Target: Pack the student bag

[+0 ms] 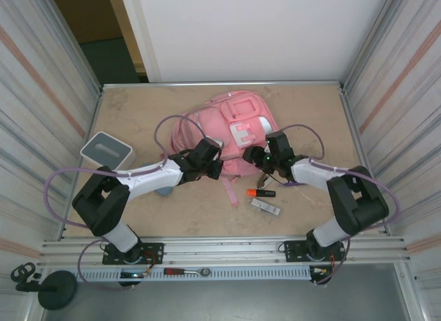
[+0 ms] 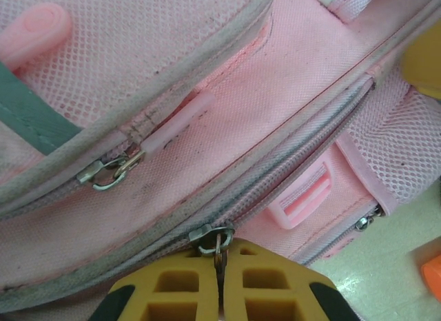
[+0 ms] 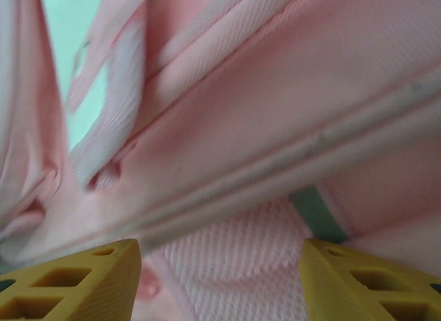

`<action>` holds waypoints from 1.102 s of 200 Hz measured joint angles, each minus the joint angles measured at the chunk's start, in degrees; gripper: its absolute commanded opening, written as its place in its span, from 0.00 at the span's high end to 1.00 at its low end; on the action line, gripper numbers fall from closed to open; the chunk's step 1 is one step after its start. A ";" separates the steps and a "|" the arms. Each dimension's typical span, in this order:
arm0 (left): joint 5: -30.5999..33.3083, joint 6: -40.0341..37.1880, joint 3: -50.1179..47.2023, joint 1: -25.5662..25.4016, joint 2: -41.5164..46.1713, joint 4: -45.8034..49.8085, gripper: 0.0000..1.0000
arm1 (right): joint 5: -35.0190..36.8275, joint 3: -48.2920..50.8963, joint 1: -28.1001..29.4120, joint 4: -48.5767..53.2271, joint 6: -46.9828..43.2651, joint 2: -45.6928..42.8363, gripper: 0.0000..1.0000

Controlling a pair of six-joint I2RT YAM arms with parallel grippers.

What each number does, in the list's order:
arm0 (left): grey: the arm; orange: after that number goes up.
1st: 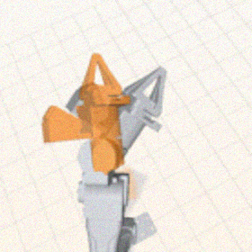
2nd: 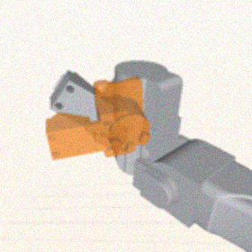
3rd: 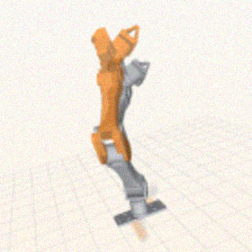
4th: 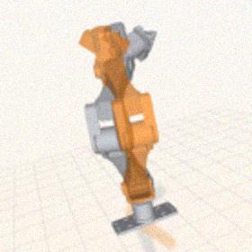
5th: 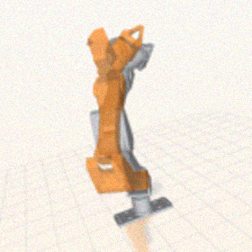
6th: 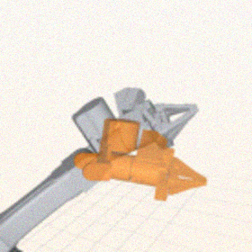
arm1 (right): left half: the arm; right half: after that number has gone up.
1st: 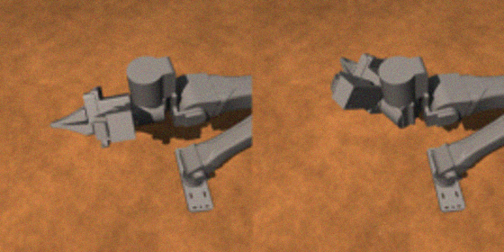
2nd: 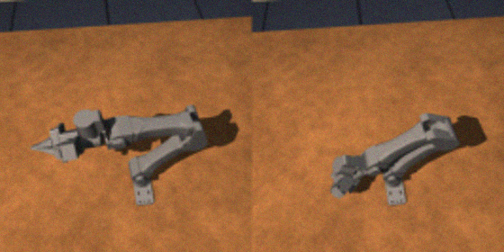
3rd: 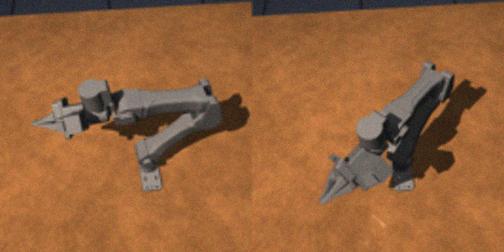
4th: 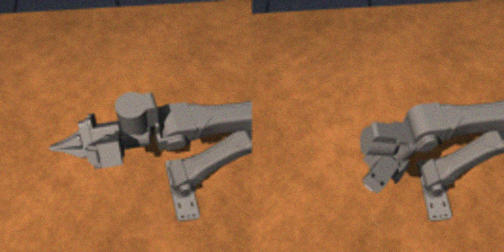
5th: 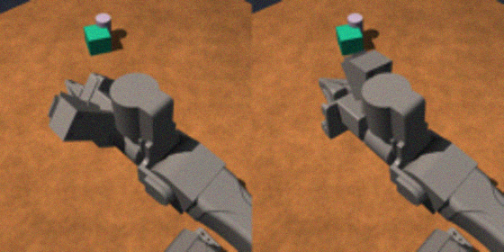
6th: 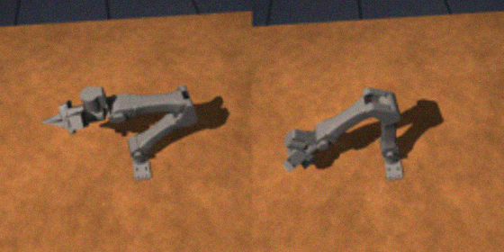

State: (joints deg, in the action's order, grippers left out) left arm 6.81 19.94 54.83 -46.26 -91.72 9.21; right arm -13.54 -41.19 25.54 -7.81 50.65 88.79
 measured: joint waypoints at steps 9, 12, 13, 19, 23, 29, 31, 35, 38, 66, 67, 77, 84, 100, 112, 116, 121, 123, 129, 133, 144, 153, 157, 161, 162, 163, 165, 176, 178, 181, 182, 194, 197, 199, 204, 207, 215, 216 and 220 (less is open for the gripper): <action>0.02 -0.28 0.00 0.00 0.00 -0.04 1.00 | -0.02 -1.18 0.00 -0.35 0.63 1.64 0.46; 0.07 -0.44 0.00 0.00 0.00 -0.04 1.00 | -0.02 -1.57 0.00 -0.37 0.76 2.08 0.48; 0.07 -0.48 0.00 0.00 0.00 -0.04 1.00 | 0.00 -1.75 0.00 -0.35 0.81 2.27 0.48; 0.17 -0.68 0.00 0.00 -0.02 -0.04 1.00 | 0.00 -2.36 0.00 -0.35 1.09 2.89 0.51; 0.26 -0.74 0.00 0.00 -0.02 -0.07 1.00 | -0.02 -2.71 0.00 -0.35 1.29 3.19 0.53; 0.31 -0.92 0.00 0.00 -0.04 -0.11 1.00 | 0.02 -3.17 0.00 -0.35 1.27 3.54 0.58; 0.31 -1.03 0.00 0.00 -0.04 -0.13 1.00 | 0.07 -3.32 0.00 -0.37 1.25 3.63 0.59; 0.42 -1.20 0.00 0.00 -0.04 -0.15 1.00 | 0.04 -3.58 -0.04 -0.37 1.03 3.74 0.64; 0.44 -1.38 0.00 0.00 -0.04 -0.20 1.00 | 0.09 -3.82 -0.04 -0.33 0.98 3.80 0.68; 1.20 -2.86 0.00 -0.07 -0.04 -0.09 1.00 | 1.11 -5.33 -0.70 0.72 -1.62 3.82 0.94; 1.25 -2.91 0.00 -0.07 -0.02 -0.04 1.00 | 1.09 -5.40 -0.81 0.92 -2.05 3.82 0.94; 1.92 -3.67 0.02 -0.11 -0.04 0.24 1.00 | 1.14 -5.84 -1.33 1.81 -3.08 3.80 0.99; 2.34 -4.20 0.11 -0.11 -0.02 0.72 1.00 | 1.11 -6.14 -1.81 2.43 -3.98 3.80 1.00; 3.45 -5.46 0.68 -0.09 -0.02 2.71 1.00 | 1.03 -7.17 -3.34 4.35 -7.02 3.80 1.00; 3.91 -6.47 1.40 0.11 0.00 4.35 1.00 | 0.66 -8.22 -4.79 5.86 -9.53 3.80 1.00; 3.93 -6.80 1.66 0.28 0.02 4.76 1.00 | 0.55 -8.72 -5.33 6.69 -10.60 3.82 1.00; 3.93 -7.23 2.03 0.50 0.07 5.49 1.00 | 0.42 -9.27 -5.95 7.54 -11.61 3.82 1.00; 3.96 -7.37 2.14 0.57 0.09 5.60 1.00 | 0.33 -9.55 -6.19 7.98 -12.11 3.82 1.00; 4.15 -7.85 2.60 0.85 0.13 6.25 1.00 | 0.22 -10.40 -6.86 9.09 -13.49 3.89 1.00; 4.26 -8.17 2.84 0.98 0.15 6.60 1.00 | 0.22 -11.02 -7.21 9.86 -14.16 3.96 1.00; 4.39 -8.83 3.45 1.60 0.26 7.43 1.00 | 0.00 -13.31 -8.35 12.55 -16.81 4.68 1.00; 4.33 -9.33 3.72 1.95 0.33 7.65 1.00 | -0.26 -15.45 -9.18 14.75 -18.58 5.73 1.00; 4.31 -9.53 3.82 2.03 0.33 7.69 1.00 | -0.50 -16.68 -9.57 16.00 -19.54 6.43 1.00; 4.11 -9.68 3.93 2.14 0.33 7.69 1.00 | -0.81 -17.88 -9.92 17.05 -20.31 7.17 1.00; 4.07 -9.70 3.96 2.16 0.33 7.69 1.00 | -0.90 -18.10 -9.97 17.27 -20.44 7.30 1.00; 3.98 -9.70 4.00 2.21 0.35 7.67 1.00 | -0.94 -18.32 -10.03 17.51 -20.55 7.45 1.00; 3.85 -9.77 4.04 2.23 0.33 7.67 1.00 | -1.11 -18.93 -10.19 18.05 -20.92 7.80 1.00; 2.54 -9.90 4.42 2.40 0.33 7.63 1.00 | -2.03 -22.08 -10.88 20.92 -22.58 9.79 0.99; 2.36 -9.88 4.48 2.45 0.33 7.61 1.00 | -2.19 -22.64 -10.97 21.40 -22.82 10.12 0.98; 1.75 -9.88 4.63 2.45 0.33 7.56 1.00 | -2.36 -23.37 -11.10 22.08 -23.06 10.56 0.97; 1.64 -9.88 4.68 2.45 0.33 7.56 1.00 | -2.43 -23.74 -11.17 22.40 -23.23 10.78 0.97; -0.55 -9.75 5.18 2.62 0.33 7.32 1.00 | -2.86 -26.27 -11.76 24.63 -24.28 12.04 0.91; -1.25 -9.64 5.27 2.69 0.33 7.23 1.00 | -2.86 -26.69 -11.87 25.05 -24.48 12.13 0.88; -1.55 -9.60 5.33 2.69 0.33 7.21 1.00 | -2.86 -26.93 -11.98 25.24 -24.59 12.20 0.86; -2.73 -9.35 5.53 2.73 0.33 7.08 1.00 | -2.80 -27.34 -12.15 25.73 -24.92 12.17 0.82; -3.19 -9.18 5.62 2.73 0.33 7.04 1.00 | -2.75 -27.52 -12.26 25.94 -25.07 12.09 0.79; -5.14 -8.48 5.88 2.80 0.33 6.95 1.00 | -2.73 -27.54 -12.72 26.03 -25.14 11.43 0.70; -5.33 -8.44 5.92 2.82 0.33 6.93 1.00 | -2.78 -27.52 -12.76 26.05 -25.14 11.34 0.69; -6.12 -8.02 5.99 2.82 0.33 6.78 1.00 | -2.97 -27.26 -13.00 25.94 -25.42 10.80 0.66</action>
State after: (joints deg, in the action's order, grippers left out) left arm 0.69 11.92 60.82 -43.44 -91.39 15.99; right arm -16.51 -68.45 12.53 18.13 25.23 99.59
